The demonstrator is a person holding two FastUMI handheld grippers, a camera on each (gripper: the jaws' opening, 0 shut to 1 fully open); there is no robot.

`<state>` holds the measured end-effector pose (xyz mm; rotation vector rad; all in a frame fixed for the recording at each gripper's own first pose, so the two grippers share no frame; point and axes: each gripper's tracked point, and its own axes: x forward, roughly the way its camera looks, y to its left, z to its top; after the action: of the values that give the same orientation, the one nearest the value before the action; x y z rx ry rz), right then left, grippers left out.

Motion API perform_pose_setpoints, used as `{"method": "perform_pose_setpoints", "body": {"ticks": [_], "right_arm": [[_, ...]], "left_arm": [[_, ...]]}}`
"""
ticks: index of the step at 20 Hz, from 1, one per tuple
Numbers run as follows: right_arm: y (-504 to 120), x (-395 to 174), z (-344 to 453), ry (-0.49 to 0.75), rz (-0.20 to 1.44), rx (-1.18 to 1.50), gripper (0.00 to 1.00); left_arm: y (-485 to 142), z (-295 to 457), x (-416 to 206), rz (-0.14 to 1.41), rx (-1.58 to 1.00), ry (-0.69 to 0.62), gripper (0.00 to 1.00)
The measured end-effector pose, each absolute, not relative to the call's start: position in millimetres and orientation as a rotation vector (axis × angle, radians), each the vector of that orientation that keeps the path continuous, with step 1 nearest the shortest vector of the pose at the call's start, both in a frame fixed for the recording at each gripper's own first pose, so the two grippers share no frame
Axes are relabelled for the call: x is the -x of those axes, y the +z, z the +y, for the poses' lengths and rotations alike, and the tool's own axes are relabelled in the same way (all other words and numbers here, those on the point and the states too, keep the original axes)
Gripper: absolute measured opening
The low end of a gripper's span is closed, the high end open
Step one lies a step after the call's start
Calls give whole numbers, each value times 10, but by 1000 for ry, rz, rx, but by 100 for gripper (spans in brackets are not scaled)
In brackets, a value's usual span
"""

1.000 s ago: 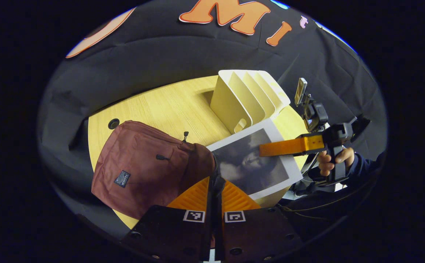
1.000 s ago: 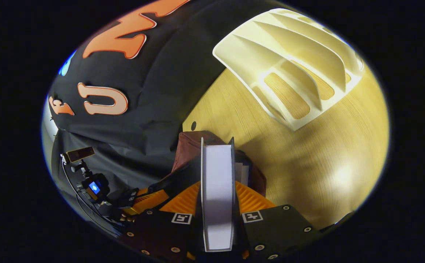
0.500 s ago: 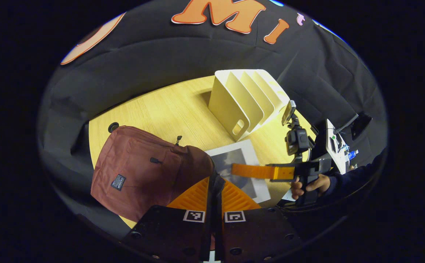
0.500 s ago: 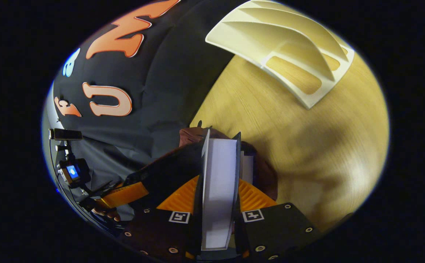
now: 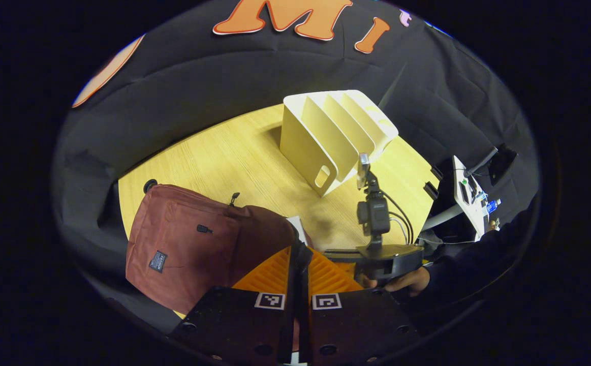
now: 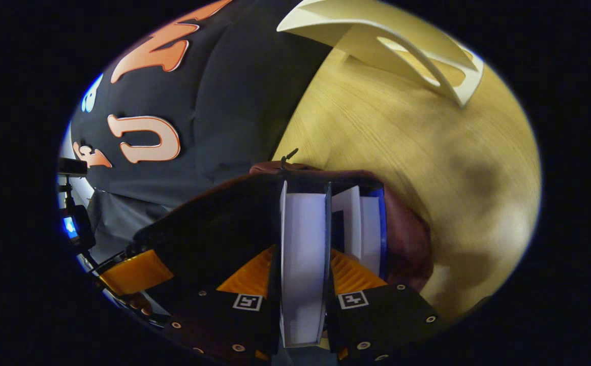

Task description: Open the schoolbag, grab two books from the bookshelf and put them into the schoolbag.

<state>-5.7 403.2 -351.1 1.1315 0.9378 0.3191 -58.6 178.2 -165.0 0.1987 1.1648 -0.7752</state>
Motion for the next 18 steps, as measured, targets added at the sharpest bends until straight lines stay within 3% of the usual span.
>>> {"method": "perform_pose_setpoints", "body": {"ticks": [5, 11, 18], "right_arm": [[-3555, -61, 4201, 319, 957, -1148, 41], [-3492, 200, 3909, 260, 1141, -897, 60], [-3298, 437, 2927, 92, 1119, -683, 84]], "left_arm": [[-1624, 1837, 576, 1165, -191, -761, 6], [-1671, 1921, 548, 1138, -179, -752, 6], [-1830, 1811, 649, 1122, -187, -785, 5]]}}
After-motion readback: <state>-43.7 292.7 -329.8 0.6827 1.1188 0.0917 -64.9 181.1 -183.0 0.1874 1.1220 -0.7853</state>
